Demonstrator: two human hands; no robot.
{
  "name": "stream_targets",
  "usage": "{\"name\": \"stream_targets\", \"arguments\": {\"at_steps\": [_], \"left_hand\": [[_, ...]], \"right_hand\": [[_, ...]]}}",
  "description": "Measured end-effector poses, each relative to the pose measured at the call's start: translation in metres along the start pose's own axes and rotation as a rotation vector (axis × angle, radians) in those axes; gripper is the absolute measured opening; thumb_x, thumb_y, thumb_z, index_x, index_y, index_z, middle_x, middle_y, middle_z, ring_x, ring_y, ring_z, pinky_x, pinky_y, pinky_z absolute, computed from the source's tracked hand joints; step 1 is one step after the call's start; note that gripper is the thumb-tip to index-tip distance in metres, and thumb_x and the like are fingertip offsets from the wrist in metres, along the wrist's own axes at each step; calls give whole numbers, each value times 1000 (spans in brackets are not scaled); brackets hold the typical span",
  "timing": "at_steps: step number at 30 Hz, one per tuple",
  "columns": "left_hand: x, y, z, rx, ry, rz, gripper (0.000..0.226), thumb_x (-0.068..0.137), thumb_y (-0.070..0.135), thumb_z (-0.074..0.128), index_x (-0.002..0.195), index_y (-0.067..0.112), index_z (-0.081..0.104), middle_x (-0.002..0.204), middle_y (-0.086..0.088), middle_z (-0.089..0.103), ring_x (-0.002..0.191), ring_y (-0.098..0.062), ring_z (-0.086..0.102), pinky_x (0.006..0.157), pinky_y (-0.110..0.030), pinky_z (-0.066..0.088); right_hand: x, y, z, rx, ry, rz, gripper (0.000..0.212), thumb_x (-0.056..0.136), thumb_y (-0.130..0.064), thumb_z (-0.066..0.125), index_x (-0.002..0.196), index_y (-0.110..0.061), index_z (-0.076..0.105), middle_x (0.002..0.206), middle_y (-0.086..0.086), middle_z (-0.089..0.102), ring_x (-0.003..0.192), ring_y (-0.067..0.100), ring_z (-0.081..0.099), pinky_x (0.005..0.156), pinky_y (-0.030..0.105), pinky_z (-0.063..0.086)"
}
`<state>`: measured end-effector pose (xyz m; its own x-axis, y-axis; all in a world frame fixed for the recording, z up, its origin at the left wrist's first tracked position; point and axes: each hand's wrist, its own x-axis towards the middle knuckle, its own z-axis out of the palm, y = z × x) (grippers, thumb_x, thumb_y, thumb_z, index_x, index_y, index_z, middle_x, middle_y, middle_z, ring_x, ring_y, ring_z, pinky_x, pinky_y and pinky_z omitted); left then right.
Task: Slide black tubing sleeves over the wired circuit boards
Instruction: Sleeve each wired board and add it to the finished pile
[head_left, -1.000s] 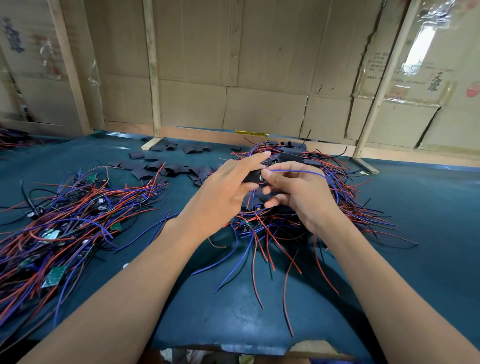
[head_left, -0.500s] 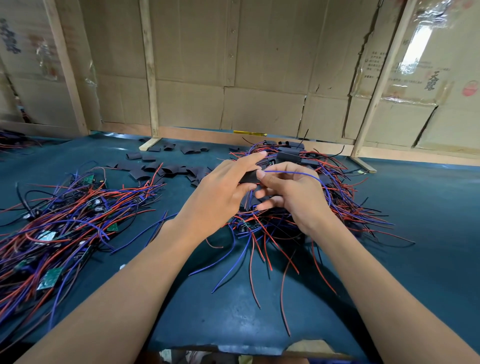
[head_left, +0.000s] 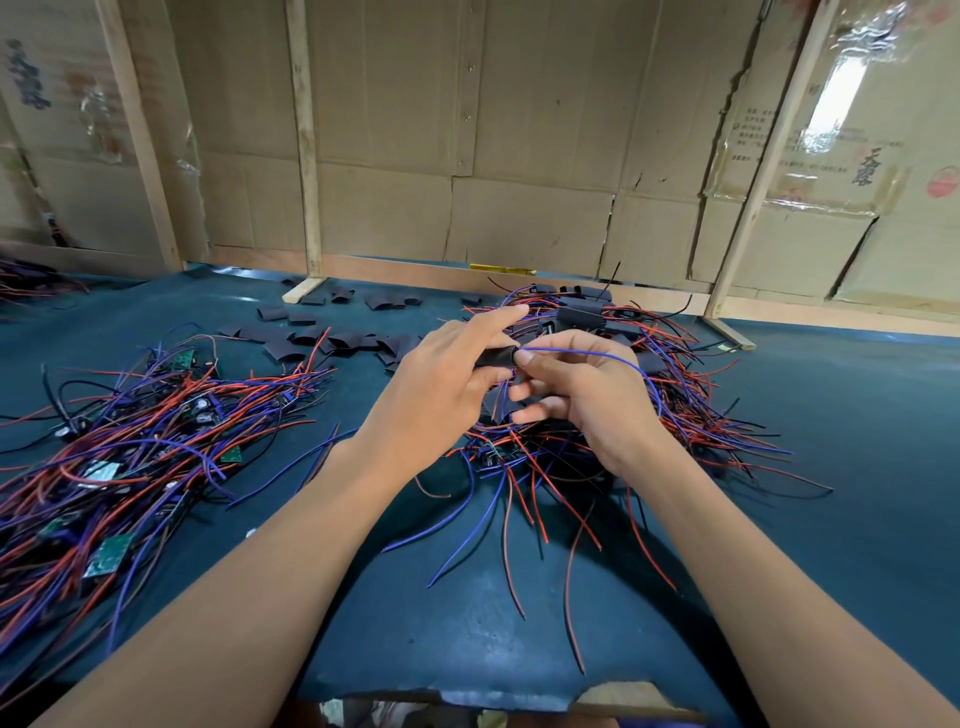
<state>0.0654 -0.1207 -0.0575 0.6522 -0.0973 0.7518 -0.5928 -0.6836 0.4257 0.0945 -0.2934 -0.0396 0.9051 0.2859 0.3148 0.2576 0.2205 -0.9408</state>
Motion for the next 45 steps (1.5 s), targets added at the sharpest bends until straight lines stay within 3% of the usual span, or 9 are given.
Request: {"name": "stream_targets", "arguments": {"at_steps": [5,11,16,21,26,32,36,40,45], "left_hand": [[0,3,0,38,6,-3,60,92,2,63,142,32,50,116,10,68,109,-22,57,99,-39,45],[-1,4,-1,28,19,-31,63,92,9,66,142,42,47,115,19,67,109,-14,56,95,-15,38],[0,1,1,-37,16,-44,80,88,8,70,143,53,34,125,21,62,117,5,56,103,-26,45],[-1,-2,5,75,61,2,70,93,25,69,148,44,30,129,15,60,117,-4,56,99,-37,49],[-2,-8,3,186,112,-61,57,95,15,61,148,23,41,115,9,64,107,-15,53,90,-44,51],[-2,-13,2,222,71,-174,47,93,9,59,139,18,52,109,3,68,106,-23,54,95,-46,46],[-3,-14,2,222,58,-163,44,94,10,59,136,19,54,109,5,66,105,-21,53,95,-45,45],[-4,-17,4,225,15,-154,37,96,16,59,132,21,56,107,7,67,106,-21,53,95,-45,44],[2,-30,8,352,12,-311,33,96,15,52,127,20,60,115,-3,67,108,-28,54,95,-46,44]], "right_hand": [[-2,-1,1,32,-46,-14,24,89,-4,74,107,5,63,81,19,70,65,28,69,53,35,59],[-2,1,3,-28,-17,-70,24,86,-12,80,102,0,67,84,21,70,67,30,67,54,36,59],[-1,1,4,-47,41,-54,11,86,-8,78,90,-3,68,74,21,70,62,32,67,53,36,59],[3,-7,2,92,230,-117,6,86,-3,75,85,-1,69,69,16,68,54,27,65,48,31,55],[8,-22,-20,360,401,-64,10,90,-10,74,86,-3,69,66,6,65,61,16,67,59,24,57],[10,-24,-32,638,397,71,33,90,13,62,122,14,55,111,26,67,94,31,74,82,31,62],[11,-25,-34,716,432,90,31,92,11,60,122,14,56,118,28,66,104,33,72,90,37,59],[9,-27,-32,498,522,20,9,93,3,62,101,1,66,89,14,73,71,24,73,65,33,62],[6,-23,-24,20,628,-242,9,91,-4,65,89,-11,70,64,-3,66,41,13,50,38,22,39]]}}
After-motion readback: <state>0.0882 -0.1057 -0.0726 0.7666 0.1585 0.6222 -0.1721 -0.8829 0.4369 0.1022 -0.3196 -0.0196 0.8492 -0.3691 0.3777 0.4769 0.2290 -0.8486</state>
